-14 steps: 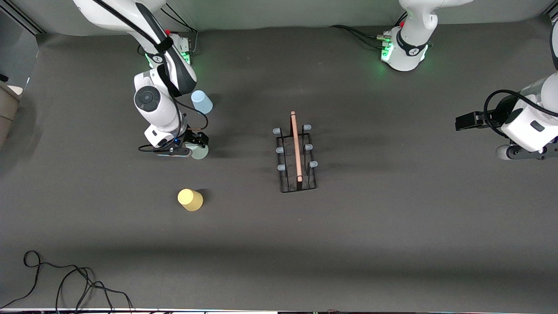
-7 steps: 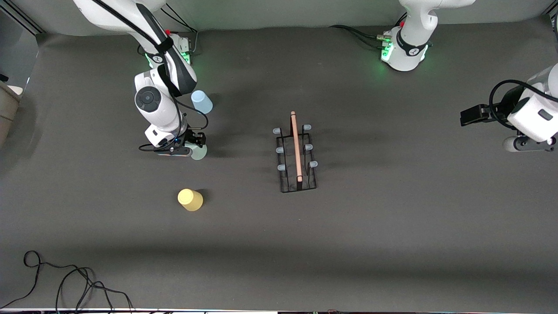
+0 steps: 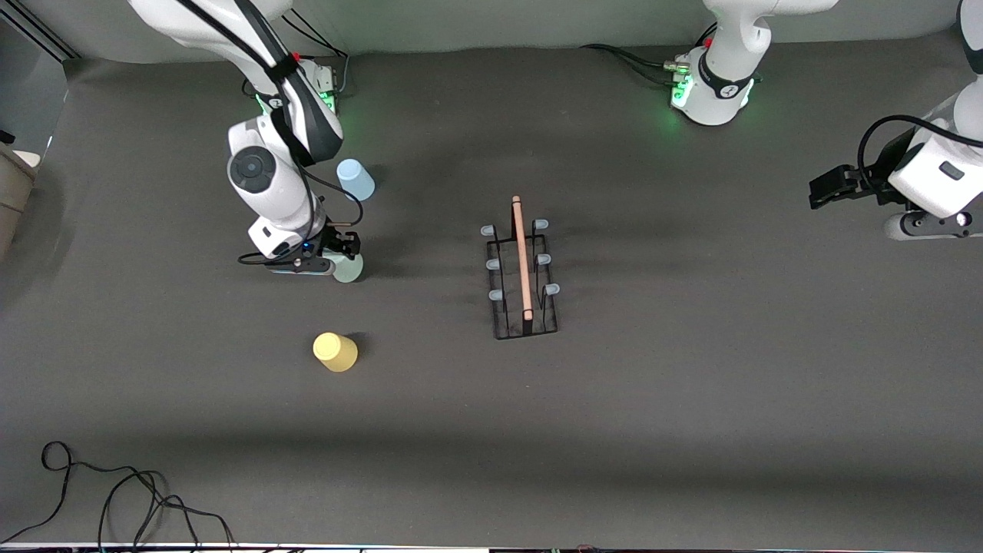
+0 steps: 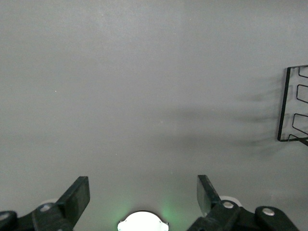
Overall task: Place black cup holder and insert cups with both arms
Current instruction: 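Lift the green cup and carry it over the rack with the right gripper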
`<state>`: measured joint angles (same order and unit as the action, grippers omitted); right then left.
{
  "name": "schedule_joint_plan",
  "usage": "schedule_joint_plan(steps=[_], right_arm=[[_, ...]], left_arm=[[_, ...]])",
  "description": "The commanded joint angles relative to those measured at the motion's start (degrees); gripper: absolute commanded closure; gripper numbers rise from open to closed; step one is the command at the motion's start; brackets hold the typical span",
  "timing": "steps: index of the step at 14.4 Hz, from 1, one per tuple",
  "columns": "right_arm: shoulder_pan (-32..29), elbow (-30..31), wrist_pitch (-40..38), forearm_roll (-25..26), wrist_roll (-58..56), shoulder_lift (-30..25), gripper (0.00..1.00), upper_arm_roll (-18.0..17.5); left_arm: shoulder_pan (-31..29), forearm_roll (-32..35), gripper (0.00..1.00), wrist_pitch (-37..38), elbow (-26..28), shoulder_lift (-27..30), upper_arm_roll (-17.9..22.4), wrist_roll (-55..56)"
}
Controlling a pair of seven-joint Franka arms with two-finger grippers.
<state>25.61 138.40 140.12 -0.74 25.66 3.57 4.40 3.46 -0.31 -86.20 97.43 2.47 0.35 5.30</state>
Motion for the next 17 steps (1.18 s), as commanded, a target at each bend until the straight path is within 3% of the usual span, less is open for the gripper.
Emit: schedule_joint_plan(steps=[1, 3, 5, 12, 17], right_arm=[[0.67, -8.11, -12.28, 0.48, 1.67, -3.48, 0.72, 0.0], [0.93, -15.49, -20.11, 0.39, 2.63, -3.13, 0.72, -0.26], [5.83, -21.4, -23.48, 0.39, 7.27, -1.29, 0.72, -0.36], [19.46, -37.39, -25.41, 0.3, 27.13, 10.21, 0.72, -0.44], [25.45, -43.73, -26.21, -0.05, 36.2, 15.05, 0.72, -0.44]], left_arm=[[0.85, -0.13, 0.0, -1.08, 1.97, 1.14, 1.23, -1.35], [0.67, -0.22, 0.0, -1.08, 1.62, 0.35, 1.14, -1.35], [0.76, -0.22, 0.0, -0.99, 1.45, 0.26, 1.14, -1.35], [0.23, -0.22, 0.0, -0.55, 1.45, 0.26, 1.14, -1.35], [0.15, -0.22, 0.0, -0.55, 1.45, 0.26, 1.14, -1.44]])
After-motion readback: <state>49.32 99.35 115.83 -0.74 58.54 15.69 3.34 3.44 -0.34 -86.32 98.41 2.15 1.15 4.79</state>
